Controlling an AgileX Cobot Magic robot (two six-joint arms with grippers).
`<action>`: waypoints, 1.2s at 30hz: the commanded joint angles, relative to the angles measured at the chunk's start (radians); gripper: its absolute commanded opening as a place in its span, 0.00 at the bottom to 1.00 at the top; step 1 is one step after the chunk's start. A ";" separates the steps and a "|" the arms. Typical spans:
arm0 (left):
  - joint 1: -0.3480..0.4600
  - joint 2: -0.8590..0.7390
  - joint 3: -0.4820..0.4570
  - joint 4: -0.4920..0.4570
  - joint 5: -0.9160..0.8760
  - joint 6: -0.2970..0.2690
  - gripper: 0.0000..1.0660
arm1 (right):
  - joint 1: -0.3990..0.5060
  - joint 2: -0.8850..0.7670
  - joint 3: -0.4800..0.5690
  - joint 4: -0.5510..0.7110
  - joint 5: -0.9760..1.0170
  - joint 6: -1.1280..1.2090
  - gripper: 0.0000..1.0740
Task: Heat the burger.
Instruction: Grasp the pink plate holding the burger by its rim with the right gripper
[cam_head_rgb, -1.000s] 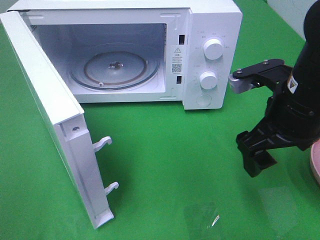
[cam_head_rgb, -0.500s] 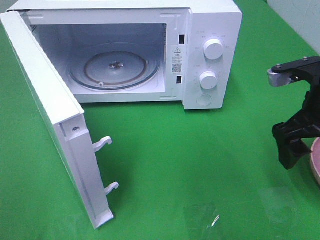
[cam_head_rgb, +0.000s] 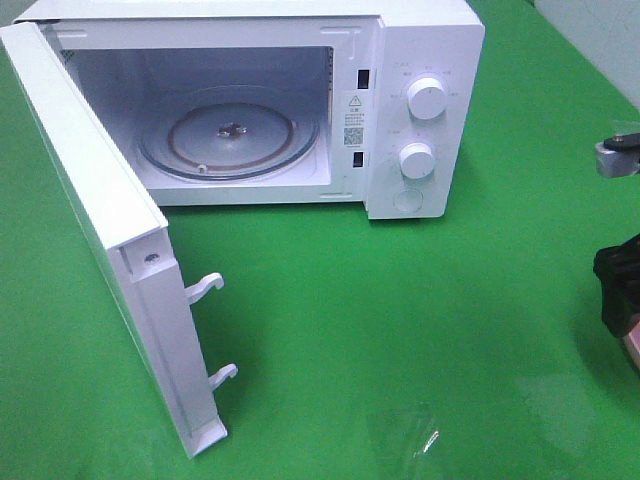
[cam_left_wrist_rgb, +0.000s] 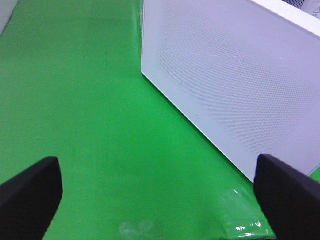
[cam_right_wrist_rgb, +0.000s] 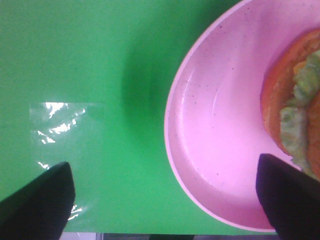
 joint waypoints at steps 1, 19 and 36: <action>0.001 -0.004 0.001 -0.006 -0.015 0.003 0.92 | -0.031 -0.008 0.029 0.004 -0.062 -0.009 0.84; 0.001 -0.004 0.001 -0.006 -0.015 0.003 0.92 | -0.070 0.125 0.090 0.000 -0.243 0.014 0.80; 0.001 -0.004 0.001 -0.006 -0.015 0.003 0.92 | -0.070 0.262 0.090 -0.056 -0.336 0.097 0.77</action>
